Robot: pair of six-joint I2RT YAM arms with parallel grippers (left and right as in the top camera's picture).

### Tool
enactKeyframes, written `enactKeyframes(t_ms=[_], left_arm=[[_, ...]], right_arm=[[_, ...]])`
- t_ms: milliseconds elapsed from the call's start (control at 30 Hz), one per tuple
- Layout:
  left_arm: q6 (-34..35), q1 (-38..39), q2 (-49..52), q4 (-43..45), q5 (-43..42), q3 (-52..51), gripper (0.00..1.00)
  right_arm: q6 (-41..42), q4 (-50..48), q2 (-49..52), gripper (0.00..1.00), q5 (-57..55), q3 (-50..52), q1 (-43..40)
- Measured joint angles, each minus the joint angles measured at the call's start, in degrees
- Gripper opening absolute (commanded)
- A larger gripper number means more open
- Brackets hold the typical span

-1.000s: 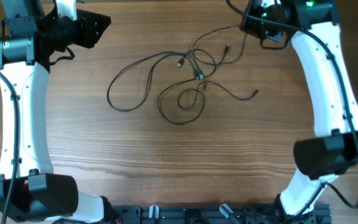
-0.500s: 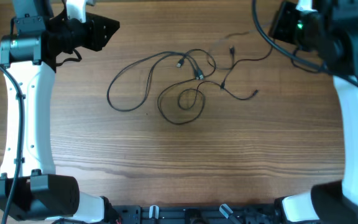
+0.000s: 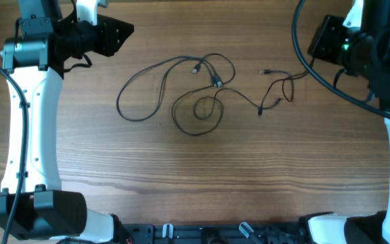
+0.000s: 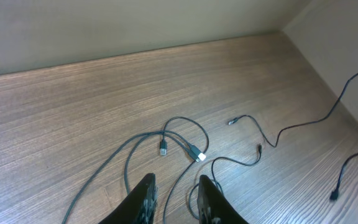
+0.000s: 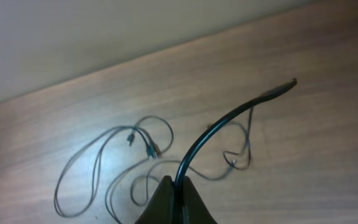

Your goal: Untangle cables

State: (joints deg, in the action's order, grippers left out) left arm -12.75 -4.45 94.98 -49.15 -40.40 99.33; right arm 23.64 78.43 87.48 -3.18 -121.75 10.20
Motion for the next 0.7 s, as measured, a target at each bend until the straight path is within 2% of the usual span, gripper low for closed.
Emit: enactKeyframes(t_ms=[200, 700], left_arm=[[0.0, 0.0, 0.0, 0.0, 0.0, 0.0, 0.24], [0.0, 0.0, 0.0, 0.0, 0.0, 0.0, 0.24]], right_arm=[[0.0, 4.7, 3.4, 0.05, -1.0, -0.2, 0.0], [0.1, 4.1, 21.6, 0.05, -1.7, -0.3, 0.0]])
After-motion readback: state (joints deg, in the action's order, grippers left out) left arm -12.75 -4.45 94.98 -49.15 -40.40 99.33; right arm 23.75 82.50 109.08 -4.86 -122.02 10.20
